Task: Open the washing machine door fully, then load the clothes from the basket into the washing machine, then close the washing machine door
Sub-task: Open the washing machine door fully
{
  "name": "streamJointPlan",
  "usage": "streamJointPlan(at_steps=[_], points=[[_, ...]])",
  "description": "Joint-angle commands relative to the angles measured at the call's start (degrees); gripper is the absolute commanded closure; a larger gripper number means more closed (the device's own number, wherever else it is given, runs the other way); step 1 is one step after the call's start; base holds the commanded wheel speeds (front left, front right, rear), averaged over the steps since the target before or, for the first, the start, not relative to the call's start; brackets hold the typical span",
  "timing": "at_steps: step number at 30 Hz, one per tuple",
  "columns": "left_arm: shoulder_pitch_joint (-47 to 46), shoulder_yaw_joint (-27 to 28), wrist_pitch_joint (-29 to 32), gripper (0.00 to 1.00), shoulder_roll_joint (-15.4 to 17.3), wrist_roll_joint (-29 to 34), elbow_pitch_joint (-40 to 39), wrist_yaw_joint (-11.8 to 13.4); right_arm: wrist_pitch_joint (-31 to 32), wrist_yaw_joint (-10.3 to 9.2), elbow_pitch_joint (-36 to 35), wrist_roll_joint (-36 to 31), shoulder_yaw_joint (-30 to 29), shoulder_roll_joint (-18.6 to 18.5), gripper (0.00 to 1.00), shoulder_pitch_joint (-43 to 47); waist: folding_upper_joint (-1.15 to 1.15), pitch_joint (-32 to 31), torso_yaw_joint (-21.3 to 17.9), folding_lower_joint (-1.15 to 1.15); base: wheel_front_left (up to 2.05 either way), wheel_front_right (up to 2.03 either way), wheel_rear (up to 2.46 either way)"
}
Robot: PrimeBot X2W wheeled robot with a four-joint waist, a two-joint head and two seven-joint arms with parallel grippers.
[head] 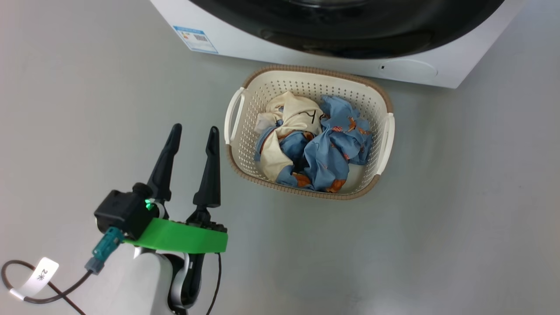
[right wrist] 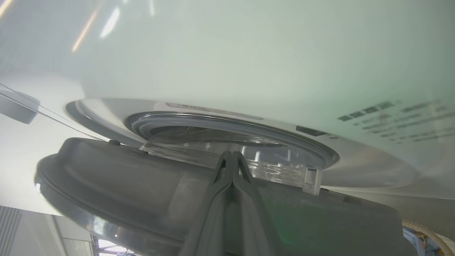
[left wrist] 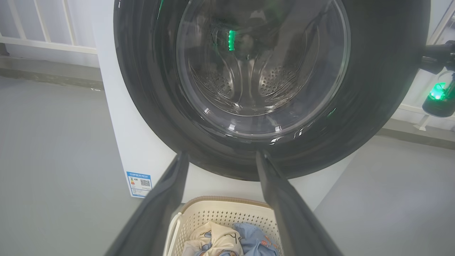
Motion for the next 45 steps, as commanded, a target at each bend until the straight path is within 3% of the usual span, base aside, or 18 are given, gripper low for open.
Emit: streamJointPlan(at_steps=[1, 19, 32, 45], points=[[0.1, 2.0, -0.4, 0.00, 1.1, 0.0, -1.1, 0.2, 1.4, 0.34, -2.3, -0.1, 1.1, 2.1, 1.00, 2.0, 0.00, -1.1, -0.5, 0.00, 0.00, 0.00, 0.00], [7.0, 4.7, -0.4, 0.00, 1.1, 2.5, 3.9, -1.5, 4.7, 0.34, -7.6, 3.5, -0.3, 5.5, 1.00, 21.2, 0.00, -13.4, -0.2, 0.00, 0.00, 0.00, 0.00], [10.9, 5.5, -0.4, 0.00, 1.1, 2.7, 6.3, -1.7, 8.0, 0.34, -10.2, 6.5, -3.7, 8.3, 1.00, 33.5, 0.00, -21.2, 5.7, 0.00, 0.00, 0.00, 0.00], [13.3, 6.4, -0.4, 0.00, 1.1, 4.7, 8.6, -2.2, 11.8, 0.34, -11.1, 7.6, -5.2, 11.5, 1.00, 39.8, 0.00, -25.1, 10.5, 0.00, 0.00, 0.00, 0.00]])
